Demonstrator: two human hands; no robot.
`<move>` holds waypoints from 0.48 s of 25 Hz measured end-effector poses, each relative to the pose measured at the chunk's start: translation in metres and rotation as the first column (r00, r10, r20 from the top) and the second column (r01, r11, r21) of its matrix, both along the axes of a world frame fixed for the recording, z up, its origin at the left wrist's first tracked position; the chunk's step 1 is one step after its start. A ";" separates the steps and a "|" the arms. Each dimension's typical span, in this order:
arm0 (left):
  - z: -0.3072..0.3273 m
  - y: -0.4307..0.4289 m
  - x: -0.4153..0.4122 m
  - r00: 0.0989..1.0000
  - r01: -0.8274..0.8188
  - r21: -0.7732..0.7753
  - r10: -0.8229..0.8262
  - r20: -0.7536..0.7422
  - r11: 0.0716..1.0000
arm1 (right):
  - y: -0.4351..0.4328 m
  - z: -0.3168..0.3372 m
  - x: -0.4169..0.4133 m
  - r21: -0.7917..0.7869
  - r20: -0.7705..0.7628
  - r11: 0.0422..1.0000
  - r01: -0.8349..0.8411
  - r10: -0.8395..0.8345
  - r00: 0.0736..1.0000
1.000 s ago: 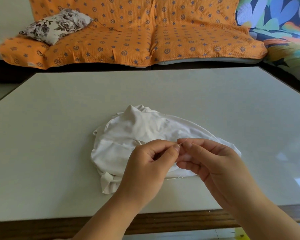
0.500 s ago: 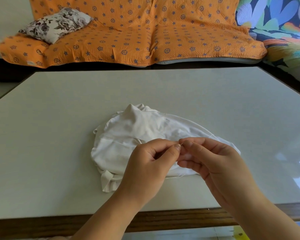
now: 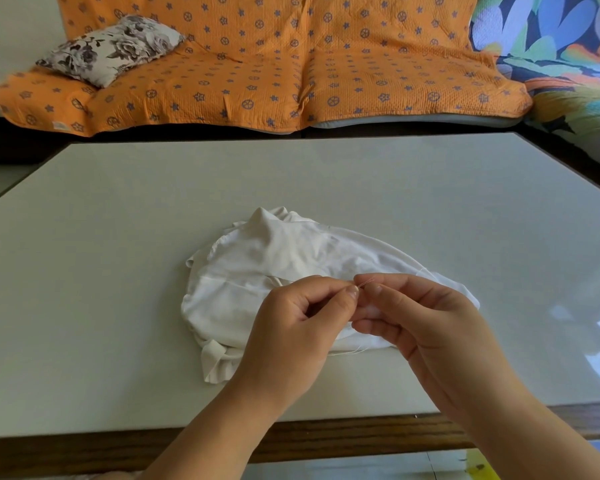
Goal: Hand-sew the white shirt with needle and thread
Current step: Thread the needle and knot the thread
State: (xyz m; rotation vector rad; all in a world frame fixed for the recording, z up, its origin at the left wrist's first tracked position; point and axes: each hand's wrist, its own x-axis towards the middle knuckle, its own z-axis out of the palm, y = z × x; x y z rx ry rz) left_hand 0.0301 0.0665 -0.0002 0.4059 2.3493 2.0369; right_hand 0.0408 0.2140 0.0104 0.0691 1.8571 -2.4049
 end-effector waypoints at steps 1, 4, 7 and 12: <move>0.000 0.000 0.000 1.000 0.000 -0.002 0.000 -0.002 1.000 | 0.000 0.000 0.000 0.001 0.000 1.000 -0.001 0.001 1.000; -0.002 0.000 -0.001 1.000 -0.004 -0.006 0.004 -0.004 1.000 | 0.000 -0.001 0.000 0.006 0.000 1.000 0.003 -0.003 1.000; -0.003 -0.001 0.000 1.000 -0.001 -0.018 0.001 -0.003 1.000 | 0.000 -0.001 0.000 0.012 0.000 1.000 0.010 -0.010 1.000; -0.006 -0.001 -0.002 1.000 -0.006 -0.037 0.005 -0.022 0.999 | 0.000 -0.002 0.001 0.037 -0.003 0.999 0.027 -0.027 1.000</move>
